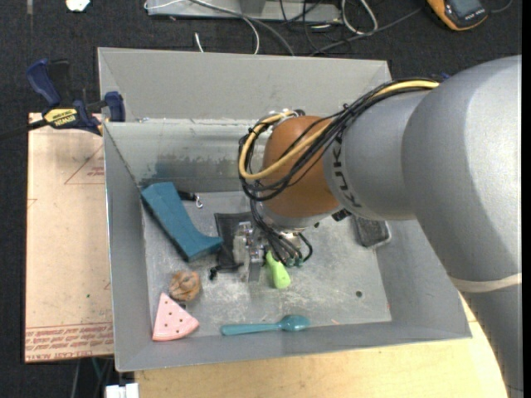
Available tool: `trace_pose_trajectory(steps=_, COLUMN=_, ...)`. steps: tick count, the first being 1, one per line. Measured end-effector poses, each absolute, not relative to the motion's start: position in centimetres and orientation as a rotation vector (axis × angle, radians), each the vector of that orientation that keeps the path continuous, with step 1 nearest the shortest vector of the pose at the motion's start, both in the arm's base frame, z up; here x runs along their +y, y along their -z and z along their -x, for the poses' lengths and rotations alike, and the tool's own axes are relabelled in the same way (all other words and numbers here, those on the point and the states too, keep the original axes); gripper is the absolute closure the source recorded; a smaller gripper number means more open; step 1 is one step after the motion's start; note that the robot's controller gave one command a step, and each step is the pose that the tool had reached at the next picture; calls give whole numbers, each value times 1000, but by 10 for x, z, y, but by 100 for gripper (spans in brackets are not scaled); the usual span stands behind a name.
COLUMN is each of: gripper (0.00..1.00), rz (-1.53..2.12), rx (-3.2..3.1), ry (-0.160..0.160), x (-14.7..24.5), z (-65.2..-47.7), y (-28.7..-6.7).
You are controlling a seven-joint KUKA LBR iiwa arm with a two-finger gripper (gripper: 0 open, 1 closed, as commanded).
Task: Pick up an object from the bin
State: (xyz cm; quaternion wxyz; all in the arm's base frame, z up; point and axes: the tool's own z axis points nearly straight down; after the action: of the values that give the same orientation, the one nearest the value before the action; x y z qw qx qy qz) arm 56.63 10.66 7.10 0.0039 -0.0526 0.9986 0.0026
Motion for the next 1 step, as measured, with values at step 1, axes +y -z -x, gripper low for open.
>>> trace_pose_trajectory(steps=1, gripper=100, rz=165, rx=3138, ry=-7, x=106, z=-564, y=-106)
